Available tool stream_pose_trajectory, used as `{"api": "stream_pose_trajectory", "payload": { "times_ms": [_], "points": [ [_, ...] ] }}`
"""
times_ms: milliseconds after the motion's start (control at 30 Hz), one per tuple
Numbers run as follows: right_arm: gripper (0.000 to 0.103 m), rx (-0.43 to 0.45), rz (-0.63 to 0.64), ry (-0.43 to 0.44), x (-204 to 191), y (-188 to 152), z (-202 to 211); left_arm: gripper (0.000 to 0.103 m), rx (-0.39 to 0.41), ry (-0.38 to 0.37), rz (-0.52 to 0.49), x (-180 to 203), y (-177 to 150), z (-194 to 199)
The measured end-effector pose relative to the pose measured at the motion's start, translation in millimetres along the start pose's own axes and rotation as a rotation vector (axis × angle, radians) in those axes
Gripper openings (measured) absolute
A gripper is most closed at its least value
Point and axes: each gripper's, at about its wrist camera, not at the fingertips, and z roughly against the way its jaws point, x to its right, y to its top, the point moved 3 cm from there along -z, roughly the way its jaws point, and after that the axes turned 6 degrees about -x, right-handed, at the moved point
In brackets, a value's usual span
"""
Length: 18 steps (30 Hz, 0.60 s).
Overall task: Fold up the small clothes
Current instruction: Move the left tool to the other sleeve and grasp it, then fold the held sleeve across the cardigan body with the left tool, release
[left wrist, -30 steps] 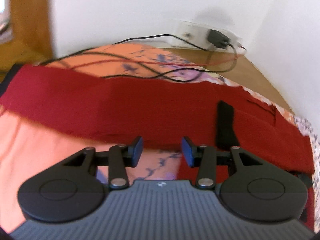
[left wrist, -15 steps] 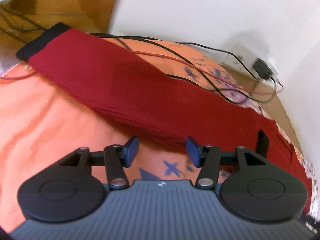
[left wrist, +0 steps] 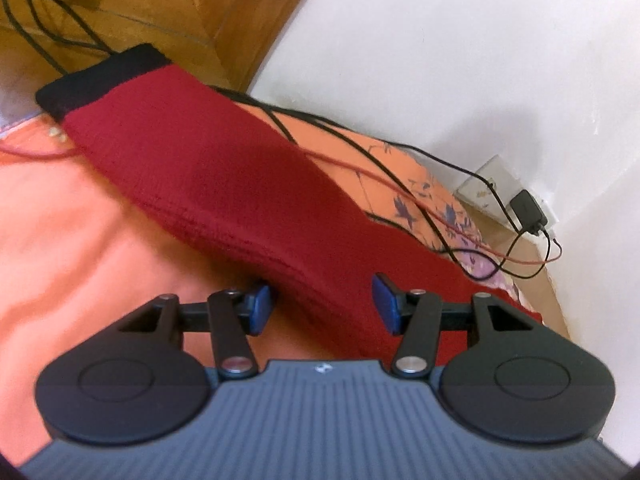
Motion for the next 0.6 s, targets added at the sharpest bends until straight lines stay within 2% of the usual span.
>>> {"api": "stream_pose_trajectory", "payload": {
  "times_ms": [133,167,200,267,400,600],
  "points": [
    [0.080,0.005,0.005,-0.005,-1,-2,1,0.054,0.029,0.011,-0.030,3,1,-5],
    [0.080,0.007,0.004,-0.007,-2,-2,2,0.049,0.038,0.022,-0.035,4,0,-5],
    [0.080,0.009,0.003,-0.010,-1,-2,2,0.039,0.045,0.047,-0.041,5,-1,-5],
    [0.080,0.013,0.003,-0.014,-1,-2,3,0.029,0.054,0.081,-0.062,8,-2,-6],
    [0.080,0.013,0.001,-0.013,0,-3,4,0.017,0.065,0.046,-0.074,11,-2,-2],
    [0.080,0.007,0.013,-0.003,1,0,5,0.015,0.131,-0.025,-0.128,30,0,20]
  ]
}}
